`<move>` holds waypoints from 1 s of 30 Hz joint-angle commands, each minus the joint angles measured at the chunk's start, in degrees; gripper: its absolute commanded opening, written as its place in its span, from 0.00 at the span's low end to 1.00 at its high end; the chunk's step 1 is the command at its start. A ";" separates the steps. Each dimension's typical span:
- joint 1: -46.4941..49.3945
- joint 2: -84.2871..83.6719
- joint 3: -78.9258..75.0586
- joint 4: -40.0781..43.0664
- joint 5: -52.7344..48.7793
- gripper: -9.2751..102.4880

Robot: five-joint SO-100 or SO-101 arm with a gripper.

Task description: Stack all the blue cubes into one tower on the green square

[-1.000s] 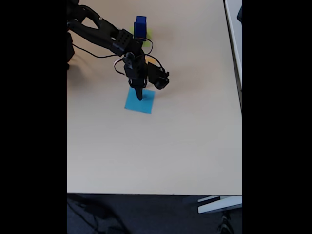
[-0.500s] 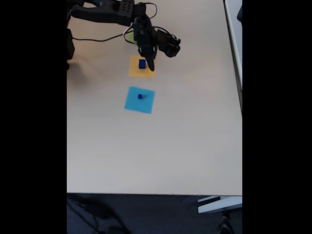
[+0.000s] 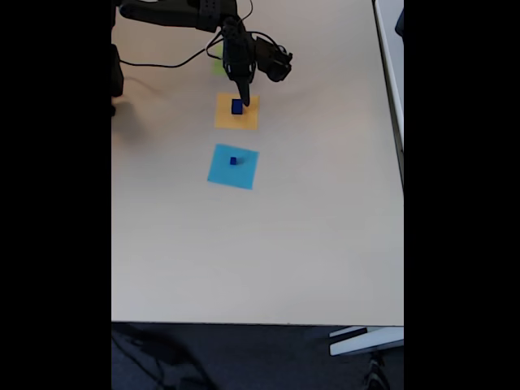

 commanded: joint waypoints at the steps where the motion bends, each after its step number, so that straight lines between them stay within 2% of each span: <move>1: 0.00 5.54 1.85 -2.90 -0.97 0.35; 9: 2.55 5.71 4.48 -4.31 -4.83 0.34; 14: 3.34 6.15 5.36 -4.66 -5.98 0.28; 30: 4.31 5.98 6.50 -5.19 -8.61 0.27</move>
